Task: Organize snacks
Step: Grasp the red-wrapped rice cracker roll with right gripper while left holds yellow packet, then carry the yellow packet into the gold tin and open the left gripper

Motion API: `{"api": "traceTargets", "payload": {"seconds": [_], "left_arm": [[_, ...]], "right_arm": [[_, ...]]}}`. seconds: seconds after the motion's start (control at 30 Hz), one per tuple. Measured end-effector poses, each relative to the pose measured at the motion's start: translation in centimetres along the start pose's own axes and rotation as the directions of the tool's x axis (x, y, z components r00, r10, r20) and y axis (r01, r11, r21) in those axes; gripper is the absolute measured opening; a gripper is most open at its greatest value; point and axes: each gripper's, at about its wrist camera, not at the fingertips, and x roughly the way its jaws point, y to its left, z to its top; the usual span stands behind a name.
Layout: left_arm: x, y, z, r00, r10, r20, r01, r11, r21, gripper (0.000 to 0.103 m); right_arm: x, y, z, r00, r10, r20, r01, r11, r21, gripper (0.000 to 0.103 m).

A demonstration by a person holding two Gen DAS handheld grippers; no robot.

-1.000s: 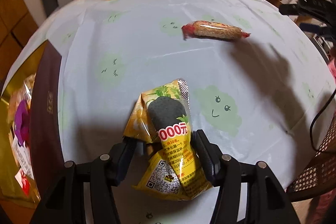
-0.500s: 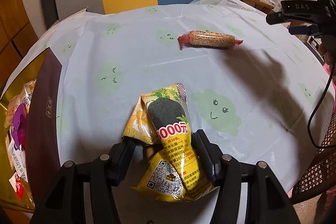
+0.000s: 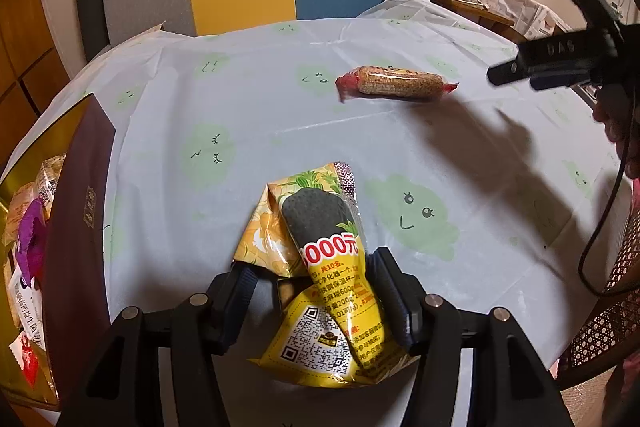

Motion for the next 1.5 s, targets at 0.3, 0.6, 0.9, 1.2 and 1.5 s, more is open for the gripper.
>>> {"api": "traceTargets", "payload": {"seconds": [0.3, 0.6, 0.9, 1.2, 1.5], "left_arm": [[-0.2, 0.4, -0.2, 1.0, -0.027, 0.015, 0.027, 1.0, -0.004, 0.06], [-0.2, 0.8, -0.3, 0.999, -0.048, 0.02, 0.048, 0.999, -0.009, 0.06], [-0.1, 1.1, -0.3, 0.998, -0.056, 0.019, 0.056, 0.998, -0.017, 0.06], [0.0, 1.3, -0.1, 0.998, -0.066, 0.009, 0.066, 0.998, -0.022, 0.059], [-0.3, 3.4, 0.4, 0.99, -0.139, -0.009, 0.138, 0.987, -0.08, 0.045]], "right_arm": [[1.1, 4.6, 0.4, 0.994, 0.09, -0.067, -0.103, 0.972, -0.21, 0.085], [4.2, 10.8, 4.1, 0.99, 0.08, -0.117, -0.126, 0.871, -0.474, 0.085], [5.6, 12.8, 2.6, 0.985, 0.05, -0.168, -0.133, 0.84, -0.526, 0.036], [2.2, 11.4, -3.7, 0.959, 0.185, -0.213, -0.247, 0.915, -0.319, 0.037], [0.6, 11.6, -6.3, 0.978, 0.173, -0.115, -0.198, 0.944, -0.266, 0.037]]}}
